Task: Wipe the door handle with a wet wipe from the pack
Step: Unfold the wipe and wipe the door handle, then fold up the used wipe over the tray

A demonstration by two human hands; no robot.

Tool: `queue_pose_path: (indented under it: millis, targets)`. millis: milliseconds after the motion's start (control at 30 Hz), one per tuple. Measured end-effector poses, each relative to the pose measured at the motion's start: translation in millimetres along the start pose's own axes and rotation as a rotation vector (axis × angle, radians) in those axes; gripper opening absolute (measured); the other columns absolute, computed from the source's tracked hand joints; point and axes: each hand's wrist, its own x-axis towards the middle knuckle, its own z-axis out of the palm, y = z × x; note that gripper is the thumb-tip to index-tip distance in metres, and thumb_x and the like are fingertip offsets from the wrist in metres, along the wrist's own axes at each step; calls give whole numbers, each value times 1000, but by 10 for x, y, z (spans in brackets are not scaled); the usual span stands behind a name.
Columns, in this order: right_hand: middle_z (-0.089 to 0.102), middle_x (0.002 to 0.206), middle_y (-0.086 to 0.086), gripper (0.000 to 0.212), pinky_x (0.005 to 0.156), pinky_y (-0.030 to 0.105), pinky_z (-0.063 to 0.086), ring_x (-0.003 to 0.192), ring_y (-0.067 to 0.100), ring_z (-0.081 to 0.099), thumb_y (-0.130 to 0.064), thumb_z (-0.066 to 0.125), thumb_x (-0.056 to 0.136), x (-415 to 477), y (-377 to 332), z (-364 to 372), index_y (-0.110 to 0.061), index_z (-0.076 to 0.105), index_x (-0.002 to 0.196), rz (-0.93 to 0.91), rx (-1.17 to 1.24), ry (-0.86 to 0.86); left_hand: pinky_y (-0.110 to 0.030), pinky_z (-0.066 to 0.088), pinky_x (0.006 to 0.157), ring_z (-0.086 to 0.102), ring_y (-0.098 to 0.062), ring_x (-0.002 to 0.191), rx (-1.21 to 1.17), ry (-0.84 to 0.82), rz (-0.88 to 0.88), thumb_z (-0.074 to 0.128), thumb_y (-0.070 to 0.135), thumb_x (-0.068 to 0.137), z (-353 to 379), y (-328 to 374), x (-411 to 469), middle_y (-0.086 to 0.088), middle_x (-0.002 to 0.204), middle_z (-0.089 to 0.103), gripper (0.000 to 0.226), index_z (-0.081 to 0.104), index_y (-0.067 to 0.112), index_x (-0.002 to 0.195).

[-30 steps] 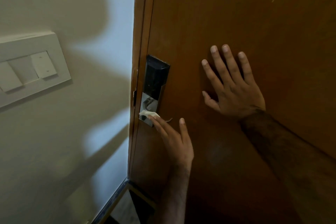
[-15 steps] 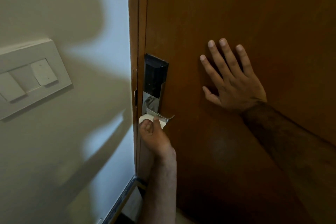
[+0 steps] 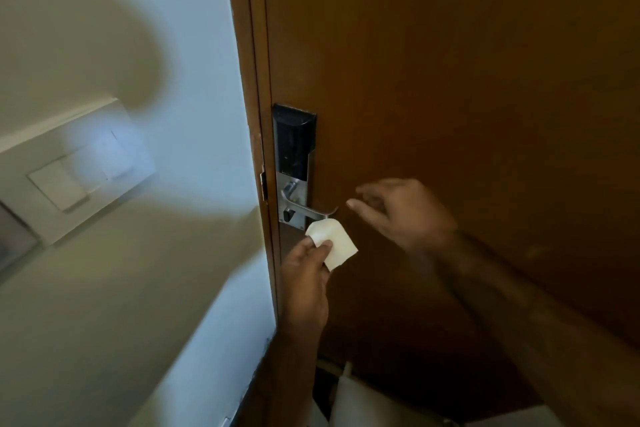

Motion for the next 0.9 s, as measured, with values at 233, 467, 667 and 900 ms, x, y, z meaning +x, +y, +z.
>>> queue_pose_path:
  millis: [233,467,667,900]
  targets:
    - [80,117,14,31,73,31,60,102,24,77,-19,80,94,-358,-19,372,-1,77,119,592,974,-160,-41,63,87,77,-30,103,209,-190,11,68,3,96,113,168,-332,-14,113,79,18,78,8,110]
    - [82,101,1,18,67,22,60,92,13,78,1,73,96,-630,280,464,-13,83,99,524,1141,-107,-34,63,82,75,-32,109,423,-380,-17,69,-1,93,-12,339,-332,-15,114,79,20,79,10,105]
    - [85,91,-5,37,71,17,62,87,4,81,3,65,100,-1090,520,764,-22,87,83,570,1280,-89,-33,65,79,77,-26,109,688,-596,-23,66,1,98,-176,82,-363,-9,114,81,24,85,16,103]
    - [85,107,6,21,80,29,66,98,20,83,-14,79,94,-2030,1001,1723,-16,79,115,807,1303,-103,-35,63,82,76,-18,103,967,-621,-186,77,17,92,-569,-940,-491,-2,102,82,11,84,17,101]
